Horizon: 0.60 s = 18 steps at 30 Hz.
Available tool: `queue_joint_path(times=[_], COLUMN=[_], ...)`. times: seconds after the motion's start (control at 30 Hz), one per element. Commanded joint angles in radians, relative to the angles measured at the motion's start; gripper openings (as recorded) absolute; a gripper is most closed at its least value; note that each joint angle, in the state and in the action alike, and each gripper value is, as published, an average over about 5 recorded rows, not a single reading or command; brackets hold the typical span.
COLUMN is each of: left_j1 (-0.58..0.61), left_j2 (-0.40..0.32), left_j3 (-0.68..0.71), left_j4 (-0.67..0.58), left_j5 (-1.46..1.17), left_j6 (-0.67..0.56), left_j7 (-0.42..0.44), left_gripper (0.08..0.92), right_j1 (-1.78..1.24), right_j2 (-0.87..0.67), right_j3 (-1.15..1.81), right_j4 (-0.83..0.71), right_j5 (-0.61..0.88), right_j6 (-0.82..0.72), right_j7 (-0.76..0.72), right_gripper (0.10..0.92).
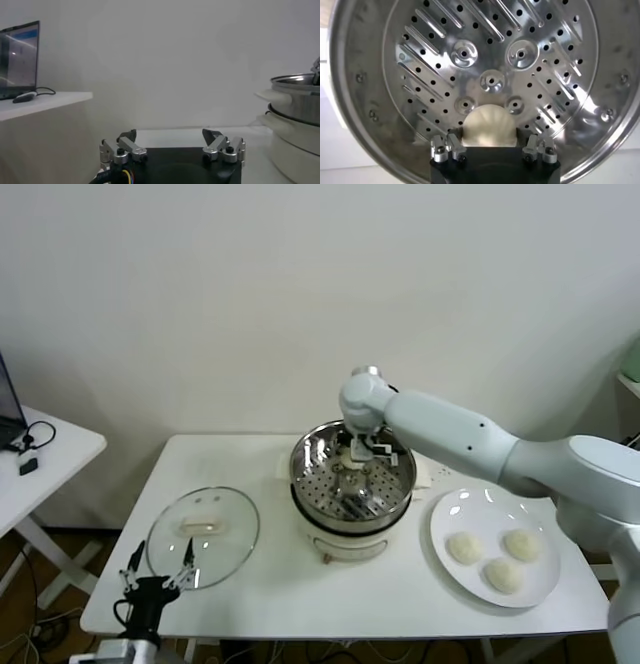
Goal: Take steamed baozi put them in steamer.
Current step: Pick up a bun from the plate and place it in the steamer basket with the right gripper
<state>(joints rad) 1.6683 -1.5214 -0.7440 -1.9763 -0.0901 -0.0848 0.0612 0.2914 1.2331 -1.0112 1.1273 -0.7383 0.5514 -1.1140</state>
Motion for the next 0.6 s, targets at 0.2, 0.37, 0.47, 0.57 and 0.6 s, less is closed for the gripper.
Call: queue_joint_path(times=[0.2,0.37,0.47,0.57,0.6], left_j1=[0.0,-0.003,-0.003,-0.004,-0.005], left_j2=[0.0,-0.001,-0.002,-0.003,-0.003], left_j3=[-0.002,-0.001,0.001,0.002,0.003], left_j4=[0.003,0.002,0.001,0.002,0.002], left_j5=[-0.001,-0.001,-0.001,-0.001,-0.001], left_j6=[-0.001,0.0,0.001,0.002,0.002], left_j7=[-0.001,-0.001,-0.002,-0.002,-0.002], left_gripper=[0.823,0.823,0.823,0.823,0.823], right_j1=[-0.015,0.039,0.102,0.198,0.237], right_j2=[0.004,-0.051,-0.116,-0.21,-0.244], right_j3=[0.004,-0.01,-0.027,-0.065,-0.084], right_j4=[-0.011,0.051,0.121,0.206,0.229], right_j5=[-0.018,0.054,0.145,0.29,0.341], right_j6=[0.018,0.023,0.016,-0.016,-0.032], right_j7=[0.018,0.003,-0.011,-0.031,-0.038], right_gripper=[0.781,0.82,0.822,0.823,0.823])
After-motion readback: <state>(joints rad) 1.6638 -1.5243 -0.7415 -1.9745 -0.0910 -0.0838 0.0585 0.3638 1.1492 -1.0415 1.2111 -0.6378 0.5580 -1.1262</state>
